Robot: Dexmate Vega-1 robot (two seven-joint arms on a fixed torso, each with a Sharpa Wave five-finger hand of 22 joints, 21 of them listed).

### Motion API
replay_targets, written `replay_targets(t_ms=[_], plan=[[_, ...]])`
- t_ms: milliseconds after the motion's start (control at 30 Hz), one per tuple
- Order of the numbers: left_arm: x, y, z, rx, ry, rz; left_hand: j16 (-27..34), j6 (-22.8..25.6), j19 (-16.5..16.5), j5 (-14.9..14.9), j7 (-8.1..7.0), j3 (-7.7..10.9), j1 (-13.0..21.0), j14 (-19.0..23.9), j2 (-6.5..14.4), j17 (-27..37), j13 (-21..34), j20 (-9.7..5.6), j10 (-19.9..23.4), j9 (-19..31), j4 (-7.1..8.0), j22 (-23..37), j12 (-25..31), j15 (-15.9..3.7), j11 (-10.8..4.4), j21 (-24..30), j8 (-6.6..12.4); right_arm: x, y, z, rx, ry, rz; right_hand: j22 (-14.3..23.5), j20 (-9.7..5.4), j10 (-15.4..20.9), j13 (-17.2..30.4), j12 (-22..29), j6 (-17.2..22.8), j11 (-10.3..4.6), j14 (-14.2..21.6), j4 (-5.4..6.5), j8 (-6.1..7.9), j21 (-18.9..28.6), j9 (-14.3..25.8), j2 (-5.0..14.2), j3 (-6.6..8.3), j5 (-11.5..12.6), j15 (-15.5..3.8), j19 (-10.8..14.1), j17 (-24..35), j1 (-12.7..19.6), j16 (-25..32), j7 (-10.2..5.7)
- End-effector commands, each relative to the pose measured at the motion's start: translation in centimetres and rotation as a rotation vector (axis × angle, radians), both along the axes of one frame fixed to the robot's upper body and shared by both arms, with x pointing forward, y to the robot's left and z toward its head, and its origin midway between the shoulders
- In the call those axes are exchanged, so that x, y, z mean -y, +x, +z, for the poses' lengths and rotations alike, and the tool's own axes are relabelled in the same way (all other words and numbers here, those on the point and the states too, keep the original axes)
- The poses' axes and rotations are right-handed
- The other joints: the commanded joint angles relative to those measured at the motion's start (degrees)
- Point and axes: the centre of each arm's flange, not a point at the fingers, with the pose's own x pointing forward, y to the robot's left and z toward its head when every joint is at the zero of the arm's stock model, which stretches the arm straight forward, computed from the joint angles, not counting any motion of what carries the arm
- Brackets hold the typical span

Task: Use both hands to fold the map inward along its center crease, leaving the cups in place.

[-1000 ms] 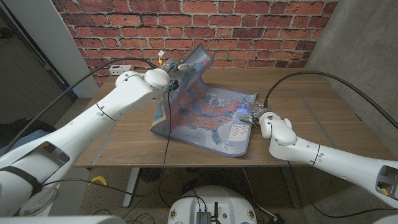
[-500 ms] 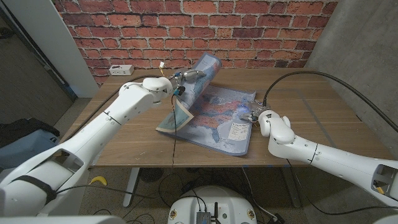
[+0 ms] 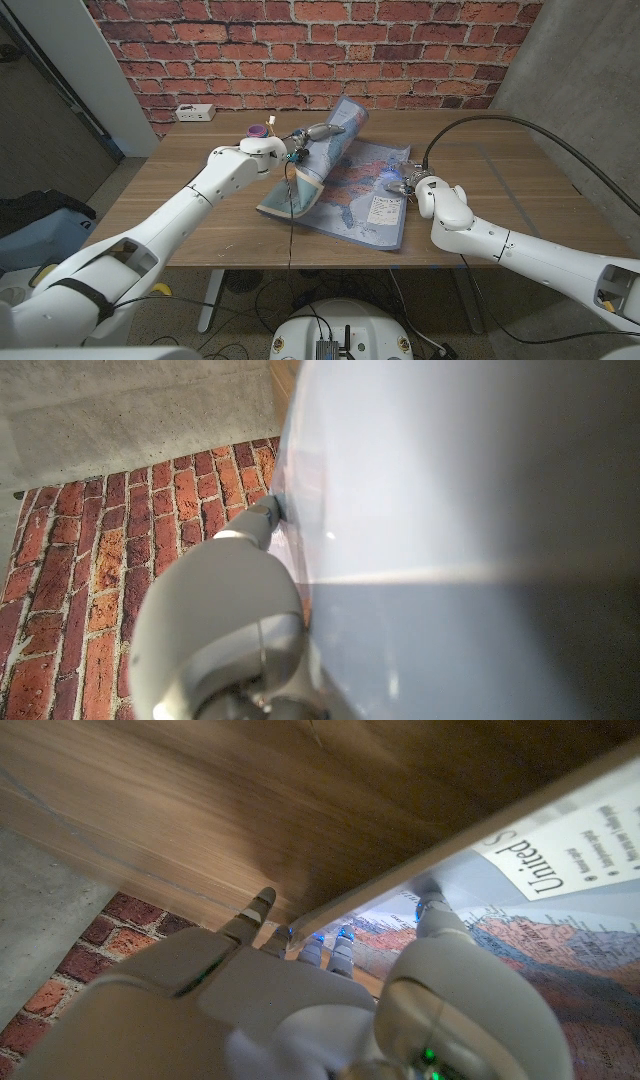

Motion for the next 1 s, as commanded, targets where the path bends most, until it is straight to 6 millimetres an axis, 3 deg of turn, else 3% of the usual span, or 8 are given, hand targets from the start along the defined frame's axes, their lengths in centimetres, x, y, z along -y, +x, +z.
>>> replay_targets(t_ms=[33, 133, 233, 300, 433, 767, 900, 1000], plan=[[2.0, 2.4, -2.3, -0.045, -0.029, -0.077, -1.5, 1.3, -1.4, -0.8, 0.93, 0.86, -1.0, -1.1, 0.1, -1.0, -0.6, 0.72, -1.1, -0.5, 0.11, 0.0, -1.0, 0.15, 0.11, -0.6, -0.6, 0.1, 0.0, -0.2, -0.007, 0.01, 0.008, 0.0, -0.33, 0.5, 0.2, -0.1, 0.4, -0.25, 0.2, -0.24, 0.19, -0.1, 0.2, -0.7, 0.2, 0.6, -4.09, 0.4, 0.0, 1.9, -0.1, -0.18], [2.4, 3.1, -2.5, -0.043, -0.01, -0.113, -3.0, 1.1, -5.3, -2.0, 0.74, 1.45, -1.8, -2.2, 0.4, -1.8, -0.9, 2.32, -1.9, -1.2, 0.43, 0.0, -1.5, 0.2, 0.14, -2.1, -1.1, 0.2, -0.1, -0.3, -0.006, 0.013, 0.007, 0.0, -0.34, 0.4, 0.2, -0.1, 0.5, -0.27, 0.3, -0.18, 0.18, -0.1, 0.2, -0.75, 0.17, 0.6, -4.06, 0.5, 0.0, 2.0, -0.1, -0.23], [3.1, 3.8, -2.9, -0.045, 0.016, -0.156, -5.0, 1.5, -11.2, -4.1, -0.02, 2.65, -3.0, -2.5, 0.3, -3.3, -2.0, 7.48, -2.0, -2.5, 0.48, -0.2, -2.4, 0.12, -0.87, -4.9, -1.59, 0.3, -0.1, -0.3, -0.005, 0.017, 0.007, 0.0, -0.36, 0.3, 0.2, -0.2, 0.5, -0.27, 0.3, -0.1, 0.15, -0.1, 0.2, -0.81, 0.13, 0.7, -4.01, 0.5, 0.0, 2.1, -0.1, -0.17], [3.5, 4.2, -3.1, -0.038, 0.044, -0.182, -5.5, 1.6, -13.0, -4.7, -0.46, 2.98, -3.4, -2.5, 0.2, -3.9, -2.4, 8.63, -1.8, -2.9, 0.5, -0.2, -2.8, 0.16, -0.92, -5.8, -1.74, 0.3, -0.1, -0.3, -0.004, 0.02, 0.007, 0.0, -0.36, 0.3, 0.2, -0.2, 0.4, -0.29, 0.3, -0.06, 0.12, -0.1, 0.2, -0.84, 0.11, 0.7, -4.05, 0.5, 0.0, 2.1, -0.1, -0.18], [4.4, 4.7, -3.6, -0.056, 0.063, -0.227, -8.0, 1.9, -15.2, -5.7, -0.7, 3.7, -3.9, -5.2, -0.1, -5.9, -2.1, 9.06, -1.5, -3.5, 0.17, -0.3, -3.0, 0.69, -0.94, -7.3, -1.93, 0.4, -0.2, -0.4, 0.0, 0.023, 0.005, 0.0, -0.38, 0.3, 0.2, -0.2, 0.4, -0.2, 0.3, 0.03, 0.1, -0.2, 0.2, -0.91, 0.06, 0.7, -3.99, 0.5, 0.0, 2.3, -0.1, -0.18], [6.1, 5.8, -5.5, -0.123, 0.089, -0.29, -10.8, 2.2, -15.0, -6.6, -0.58, 4.57, -4.4, -8.7, -0.6, -8.0, -2.0, 9.5, -1.4, -4.2, -0.33, -0.4, -3.6, 1.72, -0.51, -8.2, -2.14, 0.7, -0.7, -0.4, 0.005, 0.033, -0.005, 0.0, -0.32, 0.3, 0.2, -0.2, 0.4, -0.18, 0.3, 0.19, 0.06, -0.3, 0.2, -1.04, -0.05, 0.8, -3.86, 0.5, 0.0, 2.5, -0.1, -0.11], [6.2, 6.0, -6.1, -0.129, 0.098, -0.31, -12.7, -1.5, -16.5, -7.3, -0.21, 4.13, -6.9, -12.2, -1.7, -8.8, -4.1, 10.06, -4.0, -5.4, 0.07, -0.4, -6.8, 3.8, 1.15, -10.0, -4.68, 0.8, -0.8, -0.4, 0.005, 0.038, -0.008, 0.0, -0.32, 0.3, 0.2, -0.2, 0.5, -0.17, 0.3, 0.24, 0.06, -0.3, 0.2, -1.09, -0.1, 0.8, -3.82, 0.5, 0.0, 2.6, -0.1, -0.08], [6.3, 6.3, -6.7, -0.135, 0.085, -0.329, -13.3, -8.5, -18.3, -7.8, -1.0, 3.01, -10.3, -15.4, -3.3, -8.8, -6.4, 10.36, -7.0, -7.3, 0.45, -0.3, -10.6, 6.27, 3.22, -12.0, -9.24, 0.9, -0.9, -0.4, 0.007, 0.039, -0.009, 0.0, -0.3, 0.3, 0.2, -0.2, 0.4, -0.18, 0.3, 0.3, 0.04, -0.3, 0.2, -1.13, -0.15, 0.9, -3.82, 0.5, 0.0, 2.6, -0.1, -0.11]])
